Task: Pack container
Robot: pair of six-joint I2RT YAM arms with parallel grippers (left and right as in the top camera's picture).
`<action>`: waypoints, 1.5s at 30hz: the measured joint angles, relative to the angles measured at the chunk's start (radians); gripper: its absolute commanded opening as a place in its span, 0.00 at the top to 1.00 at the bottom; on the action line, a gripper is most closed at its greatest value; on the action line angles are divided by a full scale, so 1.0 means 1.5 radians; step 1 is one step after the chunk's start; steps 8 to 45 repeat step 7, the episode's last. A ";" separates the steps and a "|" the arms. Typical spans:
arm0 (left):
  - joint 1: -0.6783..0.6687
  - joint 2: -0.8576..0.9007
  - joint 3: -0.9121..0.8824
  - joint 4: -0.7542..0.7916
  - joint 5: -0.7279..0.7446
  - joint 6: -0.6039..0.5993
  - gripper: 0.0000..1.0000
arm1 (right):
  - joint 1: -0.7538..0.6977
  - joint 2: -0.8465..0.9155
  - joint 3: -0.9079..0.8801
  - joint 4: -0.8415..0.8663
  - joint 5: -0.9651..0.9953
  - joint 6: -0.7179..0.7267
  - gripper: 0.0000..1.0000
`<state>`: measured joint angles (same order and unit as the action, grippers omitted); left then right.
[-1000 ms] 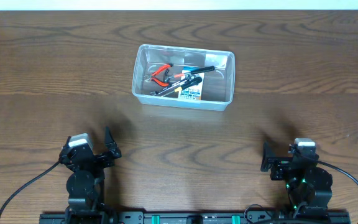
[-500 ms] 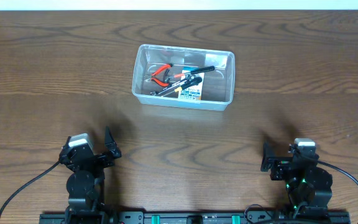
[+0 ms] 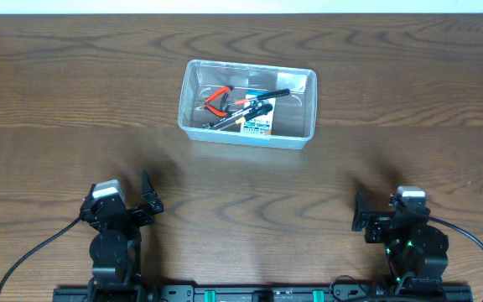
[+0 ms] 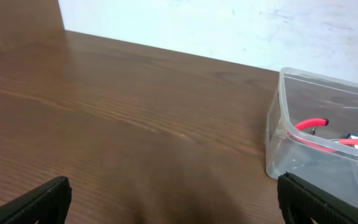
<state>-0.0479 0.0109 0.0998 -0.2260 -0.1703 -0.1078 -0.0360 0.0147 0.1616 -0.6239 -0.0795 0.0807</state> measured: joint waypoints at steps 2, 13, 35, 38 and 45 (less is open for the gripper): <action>0.000 0.000 0.000 0.000 0.000 0.000 0.02 | 0.000 0.000 0.000 0.000 0.000 0.000 0.01; 0.000 0.000 0.000 0.000 0.001 0.000 0.02 | 0.000 0.000 0.000 0.000 0.000 0.000 0.01; 0.000 0.000 0.000 0.000 0.001 0.000 0.02 | 0.000 0.000 0.000 0.000 0.000 0.000 0.01; 0.000 0.000 0.000 0.000 0.001 0.000 0.02 | 0.000 0.000 0.000 0.000 0.000 0.000 0.01; 0.000 0.000 0.000 0.000 0.001 0.000 0.02 | 0.000 0.000 0.000 0.000 0.000 0.000 0.01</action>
